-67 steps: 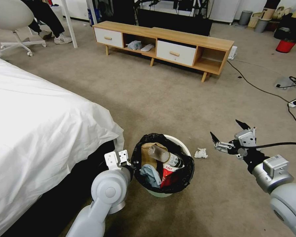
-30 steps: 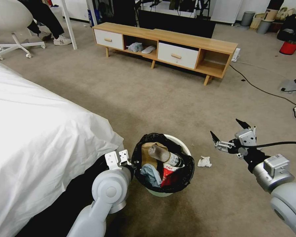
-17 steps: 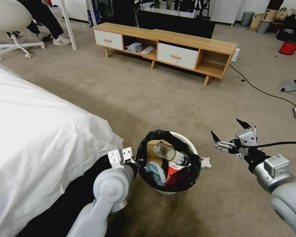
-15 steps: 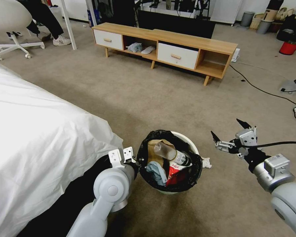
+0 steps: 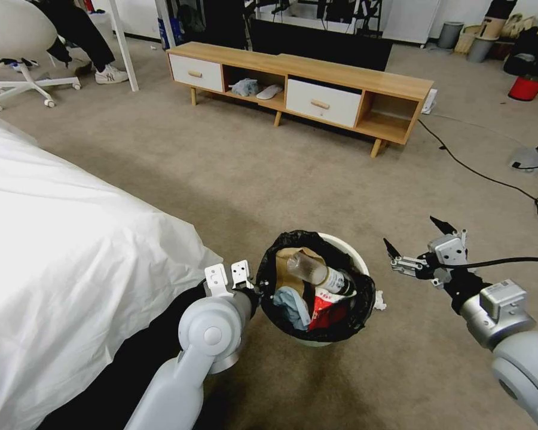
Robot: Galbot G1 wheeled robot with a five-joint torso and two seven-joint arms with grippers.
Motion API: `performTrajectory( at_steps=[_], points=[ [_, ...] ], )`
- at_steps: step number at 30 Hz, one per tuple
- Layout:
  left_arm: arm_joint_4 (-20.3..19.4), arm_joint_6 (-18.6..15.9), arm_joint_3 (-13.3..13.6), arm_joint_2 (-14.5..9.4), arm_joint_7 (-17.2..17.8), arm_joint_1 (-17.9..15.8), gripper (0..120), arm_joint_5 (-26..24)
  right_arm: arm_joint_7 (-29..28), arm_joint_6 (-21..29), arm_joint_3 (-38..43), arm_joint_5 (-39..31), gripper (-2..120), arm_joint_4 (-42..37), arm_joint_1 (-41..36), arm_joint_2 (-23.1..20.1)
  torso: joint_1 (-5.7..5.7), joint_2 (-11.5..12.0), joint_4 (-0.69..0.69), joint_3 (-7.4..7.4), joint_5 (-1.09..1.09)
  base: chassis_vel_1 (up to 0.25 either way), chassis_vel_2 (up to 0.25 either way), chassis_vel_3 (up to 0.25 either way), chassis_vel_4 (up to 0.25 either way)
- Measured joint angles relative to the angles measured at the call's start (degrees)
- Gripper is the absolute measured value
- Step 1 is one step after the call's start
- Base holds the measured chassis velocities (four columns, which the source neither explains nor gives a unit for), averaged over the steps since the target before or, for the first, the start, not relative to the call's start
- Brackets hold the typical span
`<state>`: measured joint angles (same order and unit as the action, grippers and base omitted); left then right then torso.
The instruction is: Pick up the trash bin, then pick up the garbage from the floor and place it into the trash bin.
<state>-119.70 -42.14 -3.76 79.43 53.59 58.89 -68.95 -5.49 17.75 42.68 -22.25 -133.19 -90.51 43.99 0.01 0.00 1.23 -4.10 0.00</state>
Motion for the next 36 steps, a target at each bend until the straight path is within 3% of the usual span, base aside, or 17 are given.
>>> performTrajectory(
  at_steps=[17, 36],
  points=[
    [0.59, 0.00, -0.26, 0.47, -0.98, 0.02, 1, 2.71, 0.03, -0.02, -0.93, 0.07, 100, 0.16, 0.19, 0.11, 0.00, 0.00, -0.01, 0.00, 0.00, -0.073, 0.079, 0.068, -0.077],
    [0.76, 0.00, -0.40, 0.36, -1.24, -0.09, 1, 3.18, -0.05, -0.42, -1.22, 0.35, 100, 0.37, 0.11, 0.49, 0.00, 0.00, 0.00, 0.00, 0.00, -0.006, 0.003, 0.010, -0.005]
  ],
)
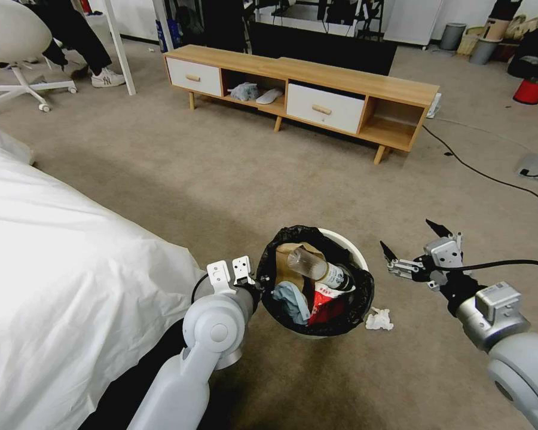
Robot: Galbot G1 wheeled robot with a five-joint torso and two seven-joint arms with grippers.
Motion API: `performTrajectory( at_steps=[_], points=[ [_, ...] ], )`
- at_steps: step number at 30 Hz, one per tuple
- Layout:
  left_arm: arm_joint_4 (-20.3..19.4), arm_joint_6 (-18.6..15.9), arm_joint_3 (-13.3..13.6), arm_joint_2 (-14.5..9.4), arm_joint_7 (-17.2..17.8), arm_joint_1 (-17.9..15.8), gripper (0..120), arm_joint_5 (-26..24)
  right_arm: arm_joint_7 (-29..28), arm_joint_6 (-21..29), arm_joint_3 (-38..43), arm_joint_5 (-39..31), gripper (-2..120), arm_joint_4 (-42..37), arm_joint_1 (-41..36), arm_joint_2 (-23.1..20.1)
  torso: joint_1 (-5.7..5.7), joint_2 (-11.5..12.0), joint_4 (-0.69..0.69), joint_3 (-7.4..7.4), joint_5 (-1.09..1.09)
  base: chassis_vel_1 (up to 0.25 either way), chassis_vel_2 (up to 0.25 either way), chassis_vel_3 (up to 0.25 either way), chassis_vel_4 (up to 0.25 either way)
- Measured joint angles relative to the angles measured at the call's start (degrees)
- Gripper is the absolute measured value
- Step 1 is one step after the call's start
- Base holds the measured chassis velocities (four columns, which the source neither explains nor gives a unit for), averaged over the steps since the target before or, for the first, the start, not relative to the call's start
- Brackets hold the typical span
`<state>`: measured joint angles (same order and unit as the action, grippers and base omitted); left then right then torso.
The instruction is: Pick up the trash bin, then pick up the garbage from the floor and place it into the trash bin.
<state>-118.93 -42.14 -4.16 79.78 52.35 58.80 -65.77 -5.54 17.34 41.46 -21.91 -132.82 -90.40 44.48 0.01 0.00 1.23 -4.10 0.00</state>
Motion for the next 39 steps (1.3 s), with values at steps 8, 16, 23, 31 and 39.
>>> performTrajectory(
  at_steps=[8, 16, 23, 31, 39],
  points=[
    [0.11, 0.02, -0.03, -0.23, -0.01, -0.07, 1, -0.01, 0.24, -0.01, -0.15, -0.40, 100, 0.12, 0.28, -0.05, 0.00, 0.00, 0.00, 0.00, 0.00, 0.000, 0.000, 0.000, 0.000],
    [0.13, 0.08, -0.11, -0.52, -0.03, -0.21, 1, -0.12, 0.13, -0.28, -0.54, -0.53, 100, 0.37, 0.68, 0.00, 0.00, 0.00, 0.00, 0.01, 0.00, -0.025, 0.029, 0.031, -0.030],
    [0.13, 0.10, -0.23, -0.53, -0.04, -0.17, 1, -0.13, -0.58, 0.08, -1.07, -0.65, 100, 0.38, 0.99, 0.02, 0.00, 0.00, 0.00, 0.00, 0.01, -0.141, 0.127, 0.149, -0.138],
    [0.14, 0.15, -0.53, -0.49, -0.06, 0.14, 1, -0.03, -0.86, -0.82, -2.02, -0.49, 100, 1.42, 1.24, -0.49, 0.00, 0.00, 0.01, 0.00, 0.00, -0.061, 0.084, 0.075, -0.067],
    [0.12, 0.14, -1.03, -0.14, -0.03, 0.50, 1, 0.34, -1.26, -0.87, -5.92, -0.92, 100, 5.41, 4.96, -2.92, 0.00, 0.00, -0.02, 0.01, 0.00, 0.008, -0.013, -0.010, 0.006]
  ],
)
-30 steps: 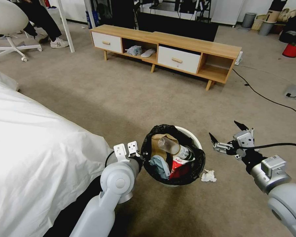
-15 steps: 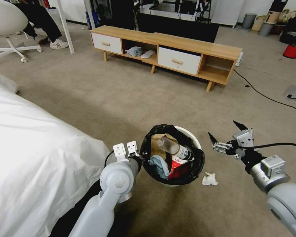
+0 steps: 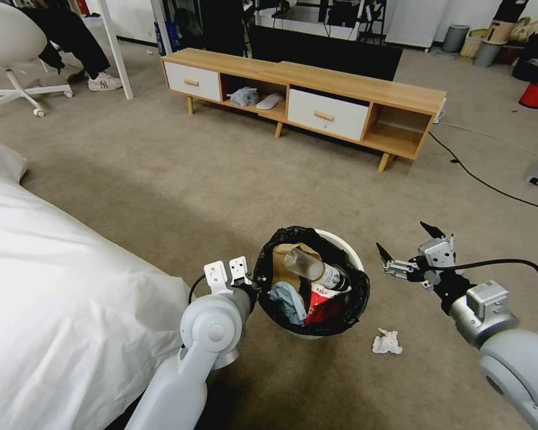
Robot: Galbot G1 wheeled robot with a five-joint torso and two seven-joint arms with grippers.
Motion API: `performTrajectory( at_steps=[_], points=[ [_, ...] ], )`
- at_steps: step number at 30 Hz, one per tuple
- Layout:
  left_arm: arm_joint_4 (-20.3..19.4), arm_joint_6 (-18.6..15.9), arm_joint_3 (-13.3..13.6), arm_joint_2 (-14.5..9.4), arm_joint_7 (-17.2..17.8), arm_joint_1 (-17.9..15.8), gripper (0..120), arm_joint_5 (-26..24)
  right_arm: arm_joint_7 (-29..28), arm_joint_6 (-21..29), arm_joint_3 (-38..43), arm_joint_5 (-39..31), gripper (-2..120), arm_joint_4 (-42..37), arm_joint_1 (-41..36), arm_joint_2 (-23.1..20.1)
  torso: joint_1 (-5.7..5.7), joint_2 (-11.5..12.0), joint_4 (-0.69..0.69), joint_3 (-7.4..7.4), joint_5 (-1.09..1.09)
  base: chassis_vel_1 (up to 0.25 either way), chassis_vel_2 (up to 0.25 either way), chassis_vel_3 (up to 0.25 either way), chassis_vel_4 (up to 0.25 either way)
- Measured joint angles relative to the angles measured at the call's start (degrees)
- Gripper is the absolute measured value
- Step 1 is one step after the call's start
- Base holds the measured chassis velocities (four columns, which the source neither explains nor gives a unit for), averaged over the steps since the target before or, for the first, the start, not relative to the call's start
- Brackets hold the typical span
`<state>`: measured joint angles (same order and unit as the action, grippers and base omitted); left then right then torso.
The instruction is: Pick up the trash bin, then pick up the garbage from the floor and place it into the trash bin.
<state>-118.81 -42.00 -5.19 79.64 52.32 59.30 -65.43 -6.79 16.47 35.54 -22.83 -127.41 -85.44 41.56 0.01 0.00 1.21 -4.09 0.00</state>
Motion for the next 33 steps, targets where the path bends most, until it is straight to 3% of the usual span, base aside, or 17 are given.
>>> performTrajectory(
  at_steps=[15, 26, 33],
  points=[
    [-0.67, -0.05, -0.75, -0.37, 0.06, 0.69, 1, 0.61, 0.35, -0.15, -6.94, -1.24, 100, 8.18, 5.21, -3.35, 0.00, 0.00, 0.02, 0.00, 0.00, 0.000, 0.000, 0.000, 0.000],
    [-0.69, -0.04, -1.01, -0.84, 0.38, 0.91, 1, 0.96, 4.83, 2.69, -10.81, -6.17, 100, 15.14, 9.07, -12.98, 0.00, 0.00, 0.02, -0.01, 0.00, 0.000, 0.000, 0.000, 0.000],
    [-0.68, -0.04, -1.36, -1.00, 0.33, 1.01, 1, 1.20, 6.22, 3.87, -14.32, -8.21, 100, 18.59, 10.80, -15.66, 0.00, 0.00, 0.01, -0.01, 0.00, 0.000, 0.000, 0.000, 0.000]
  ],
)
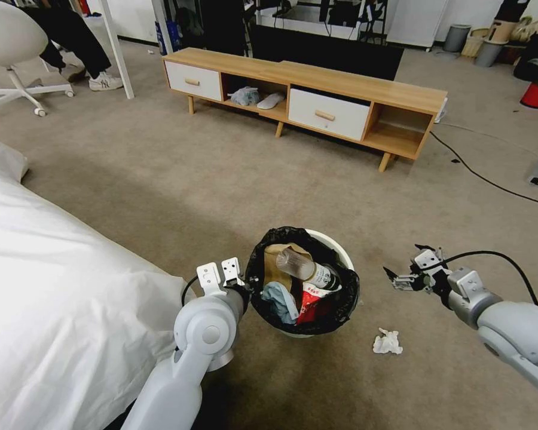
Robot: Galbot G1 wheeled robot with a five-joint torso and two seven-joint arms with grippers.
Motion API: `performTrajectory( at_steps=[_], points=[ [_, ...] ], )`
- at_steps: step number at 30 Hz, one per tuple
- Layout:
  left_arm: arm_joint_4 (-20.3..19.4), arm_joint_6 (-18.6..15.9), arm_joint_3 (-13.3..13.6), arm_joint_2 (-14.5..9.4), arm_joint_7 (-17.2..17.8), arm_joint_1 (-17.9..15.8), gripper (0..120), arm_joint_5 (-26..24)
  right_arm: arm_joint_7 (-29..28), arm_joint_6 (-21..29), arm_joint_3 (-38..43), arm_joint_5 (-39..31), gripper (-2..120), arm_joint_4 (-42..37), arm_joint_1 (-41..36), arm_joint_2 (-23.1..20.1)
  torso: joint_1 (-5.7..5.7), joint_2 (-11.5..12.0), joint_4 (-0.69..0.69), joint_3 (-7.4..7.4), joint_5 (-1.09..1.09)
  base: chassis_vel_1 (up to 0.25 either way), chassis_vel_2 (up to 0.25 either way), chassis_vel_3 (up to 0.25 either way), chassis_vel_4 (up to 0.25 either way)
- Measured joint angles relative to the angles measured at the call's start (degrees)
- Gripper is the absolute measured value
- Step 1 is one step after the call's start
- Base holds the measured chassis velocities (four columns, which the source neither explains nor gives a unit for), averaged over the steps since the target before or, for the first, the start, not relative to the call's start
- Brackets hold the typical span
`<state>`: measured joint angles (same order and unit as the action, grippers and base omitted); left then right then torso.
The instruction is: Pick up the trash bin, then pick up the garbage from the floor and place it into the trash bin.
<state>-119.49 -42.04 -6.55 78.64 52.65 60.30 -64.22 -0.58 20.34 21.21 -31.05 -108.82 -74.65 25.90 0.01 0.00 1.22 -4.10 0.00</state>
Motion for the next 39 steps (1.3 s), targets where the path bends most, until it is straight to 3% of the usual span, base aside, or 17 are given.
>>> performTrajectory(
  at_steps=[21, 26, 39],
  points=[
    [0.24, -0.08, 1.40, 0.61, -1.03, -0.63, 1, 0.34, 12.97, 0.95, -4.07, -0.74, 100, 8.45, 0.72, -6.03, 0.00, 0.00, 0.00, 0.00, 0.00, 0.000, 0.000, 0.000, 0.000],
    [0.62, -0.11, 1.95, 1.67, -1.61, -0.32, 1, 1.62, 21.14, 2.02, -3.68, -1.03, 100, 10.61, 0.74, -8.37, 0.00, 0.00, 0.00, 0.00, 0.00, 0.000, 0.000, 0.000, 0.000],
    [0.98, -0.11, 1.86, 2.67, -2.20, 0.29, 1, 3.08, 32.20, -0.06, -7.10, 2.84, 100, 15.96, 3.53, -10.23, 0.00, 0.00, 0.00, 0.00, 0.00, 0.000, 0.000, 0.000, 0.000]
  ],
)
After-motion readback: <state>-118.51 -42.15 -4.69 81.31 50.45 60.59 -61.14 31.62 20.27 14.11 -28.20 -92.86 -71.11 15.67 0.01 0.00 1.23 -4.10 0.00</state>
